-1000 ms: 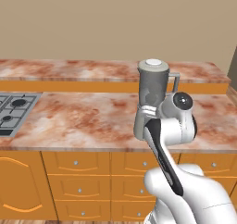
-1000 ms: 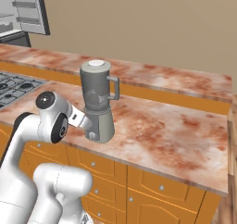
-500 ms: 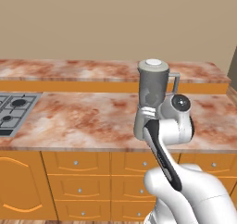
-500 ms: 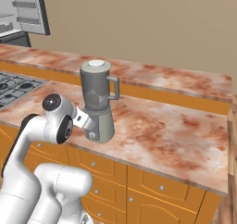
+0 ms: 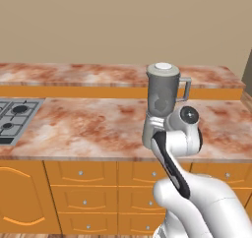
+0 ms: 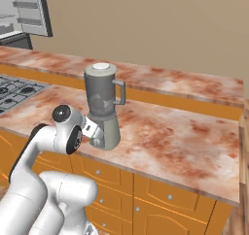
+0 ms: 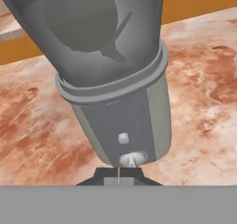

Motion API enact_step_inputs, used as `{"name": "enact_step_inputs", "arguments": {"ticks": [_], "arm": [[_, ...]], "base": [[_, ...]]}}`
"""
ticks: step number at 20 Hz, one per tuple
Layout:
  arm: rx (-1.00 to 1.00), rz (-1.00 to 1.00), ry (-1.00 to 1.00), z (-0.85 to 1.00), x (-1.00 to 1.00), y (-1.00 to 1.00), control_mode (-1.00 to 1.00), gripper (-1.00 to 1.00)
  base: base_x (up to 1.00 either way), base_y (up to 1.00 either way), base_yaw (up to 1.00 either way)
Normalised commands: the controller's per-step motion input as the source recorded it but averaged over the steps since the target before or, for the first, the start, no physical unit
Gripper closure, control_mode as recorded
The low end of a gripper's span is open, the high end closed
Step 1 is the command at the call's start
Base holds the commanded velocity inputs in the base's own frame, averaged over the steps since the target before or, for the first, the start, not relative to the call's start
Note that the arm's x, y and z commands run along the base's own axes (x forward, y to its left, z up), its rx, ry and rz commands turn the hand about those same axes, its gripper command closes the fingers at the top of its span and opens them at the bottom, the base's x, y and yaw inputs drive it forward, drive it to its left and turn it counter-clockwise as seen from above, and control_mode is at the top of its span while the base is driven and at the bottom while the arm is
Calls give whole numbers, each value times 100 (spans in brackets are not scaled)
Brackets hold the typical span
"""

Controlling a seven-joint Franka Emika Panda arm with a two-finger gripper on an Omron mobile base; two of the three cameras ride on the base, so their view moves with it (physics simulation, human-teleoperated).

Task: Grab the lemon and onion from the fridge, place them in the blender, close the lid, and turn on the blender to create a marinade.

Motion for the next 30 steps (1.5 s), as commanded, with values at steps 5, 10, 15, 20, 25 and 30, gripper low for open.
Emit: {"name": "enact_step_inputs", "arguments": {"ticks": [5, 10, 15, 20, 25, 30], "arm": [[0, 0, -4, -21, 23, -5, -100, 100], [0, 0, -1, -21, 12, -2, -100, 100], [0, 0, 0, -32, 0, -16, -100, 100], [0, 0, 0, -8, 0, -7, -100, 100], [0, 0, 0, -27, 0, 0, -100, 100], [0, 0, 0, -21, 0, 0, -100, 100]], "base": [[0, 0, 0], [0, 0, 0], [0, 0, 0], [0, 0, 0], [0, 0, 0], [0, 0, 0]]}}
